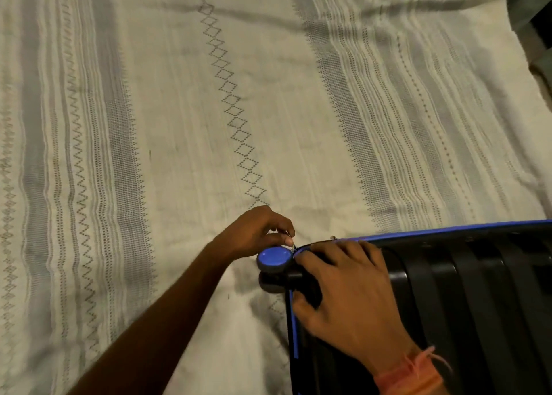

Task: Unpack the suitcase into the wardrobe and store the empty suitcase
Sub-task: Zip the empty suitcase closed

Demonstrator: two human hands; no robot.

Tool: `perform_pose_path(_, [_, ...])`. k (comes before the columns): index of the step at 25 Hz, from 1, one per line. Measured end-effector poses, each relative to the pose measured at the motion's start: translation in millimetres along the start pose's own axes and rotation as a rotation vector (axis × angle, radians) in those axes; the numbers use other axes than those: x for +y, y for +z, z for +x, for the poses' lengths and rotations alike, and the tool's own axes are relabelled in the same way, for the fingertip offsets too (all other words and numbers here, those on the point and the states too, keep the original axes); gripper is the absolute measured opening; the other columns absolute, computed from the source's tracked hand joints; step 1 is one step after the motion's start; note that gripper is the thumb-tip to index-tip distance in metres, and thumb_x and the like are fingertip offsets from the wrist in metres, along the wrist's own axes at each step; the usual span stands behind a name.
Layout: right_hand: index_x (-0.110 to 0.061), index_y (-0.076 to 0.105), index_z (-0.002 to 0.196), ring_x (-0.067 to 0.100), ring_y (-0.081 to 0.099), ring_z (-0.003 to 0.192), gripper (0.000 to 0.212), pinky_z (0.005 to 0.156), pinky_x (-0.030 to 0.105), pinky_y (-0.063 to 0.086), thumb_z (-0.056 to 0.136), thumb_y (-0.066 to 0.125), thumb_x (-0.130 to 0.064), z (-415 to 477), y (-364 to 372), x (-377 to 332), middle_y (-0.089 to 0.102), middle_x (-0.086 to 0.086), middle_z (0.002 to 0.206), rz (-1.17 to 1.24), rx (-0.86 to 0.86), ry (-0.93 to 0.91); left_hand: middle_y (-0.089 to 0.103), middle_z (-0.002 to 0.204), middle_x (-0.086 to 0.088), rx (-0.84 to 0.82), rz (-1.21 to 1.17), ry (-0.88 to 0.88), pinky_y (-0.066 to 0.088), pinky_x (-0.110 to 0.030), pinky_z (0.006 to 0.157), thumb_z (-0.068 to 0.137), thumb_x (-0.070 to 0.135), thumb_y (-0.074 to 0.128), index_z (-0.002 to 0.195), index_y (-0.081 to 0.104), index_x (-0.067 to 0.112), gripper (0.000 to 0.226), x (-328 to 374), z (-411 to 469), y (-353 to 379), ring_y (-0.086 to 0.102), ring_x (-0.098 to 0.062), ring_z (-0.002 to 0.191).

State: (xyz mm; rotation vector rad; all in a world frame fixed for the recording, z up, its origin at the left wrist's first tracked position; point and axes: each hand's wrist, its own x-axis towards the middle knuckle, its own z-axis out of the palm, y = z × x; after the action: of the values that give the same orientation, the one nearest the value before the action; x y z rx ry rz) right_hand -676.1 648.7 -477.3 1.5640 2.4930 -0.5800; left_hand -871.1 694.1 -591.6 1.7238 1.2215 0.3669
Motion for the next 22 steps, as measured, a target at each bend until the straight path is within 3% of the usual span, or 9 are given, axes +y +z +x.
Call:
perform_pose_path(2, [-0.037,0.064,0.097,0.019,0.059,0.092,0.039,0.090,0.042,0.041,0.064,0.051,-0.051,-1,0,0,0.066,-0.013,0.098,0.023,0.022,-0.017,0.069,0.082,0.012,-0.053,0.030,0.030,0.037,-0.011,0.067,0.083,0.035,0.063,0.089,0.072,0.017,0.021,-2,6,-5,0.056,0.004,0.075])
perform_pose_path(5, [-0.036,0.066,0.089,0.015,0.058,0.082,0.036,0.080,0.034,0.043,0.062,0.047,-0.050,-3,-2,-2,0.064,-0.016,0.091,0.033,0.017,-0.030,0.068,0.083,0.011,0.068,-0.125,-0.010,0.046,-0.020,0.068,0.084,0.032,0.065,0.089,0.069,0.016,0.017,10,12,14,0.061,-0.003,0.079])
perform_pose_path(7, [-0.035,0.066,0.088,0.012,0.057,0.078,0.036,0.079,0.031,0.043,0.061,0.047,-0.052,-6,-2,-3,0.063,-0.018,0.088,0.051,-0.002,-0.039,0.067,0.082,0.013,0.086,-0.142,0.017,0.043,-0.014,0.065,0.085,0.029,0.067,0.091,0.069,0.016,0.014,23,25,27,0.062,-0.003,0.079])
perform_pose_path(12, [-0.032,0.067,0.090,0.012,0.057,0.077,0.036,0.080,0.030,0.043,0.064,0.049,-0.050,-5,8,-5,0.064,-0.016,0.086,0.045,0.018,-0.054,0.062,0.078,0.015,-0.201,0.108,0.095,0.041,-0.016,0.064,0.087,0.030,0.067,0.094,0.070,0.015,0.016,30,59,5,0.058,-0.007,0.072])
perform_pose_path(16, [-0.030,0.068,0.088,0.014,0.060,0.081,0.031,0.086,0.038,0.042,0.072,0.049,-0.047,-4,14,-8,0.066,-0.012,0.086,0.060,0.138,-0.008,0.070,0.097,0.006,-0.241,0.173,-0.068,0.045,-0.023,0.076,0.087,0.036,0.067,0.110,0.067,0.018,0.029,40,57,-4,0.063,-0.013,0.087])
perform_pose_path(19, [-0.027,0.069,0.090,0.019,0.060,0.094,0.033,0.090,0.043,0.035,0.079,0.047,-0.048,-5,16,-12,0.068,-0.006,0.097,0.038,0.225,0.120,0.066,0.120,0.002,0.095,0.052,-0.353,0.047,-0.030,0.092,0.089,0.045,0.060,0.127,0.057,0.025,0.044,62,40,-20,0.063,-0.016,0.102])
perform_pose_path(22, [-0.029,0.066,0.112,0.028,0.052,0.121,0.044,0.105,0.048,0.026,0.084,0.044,-0.055,-25,16,-14,0.061,0.004,0.127,0.061,0.256,0.245,0.062,0.126,0.002,0.482,-0.087,-0.465,0.045,-0.034,0.098,0.093,0.047,0.051,0.130,0.056,0.023,0.045,105,-6,-14,0.060,-0.018,0.111])
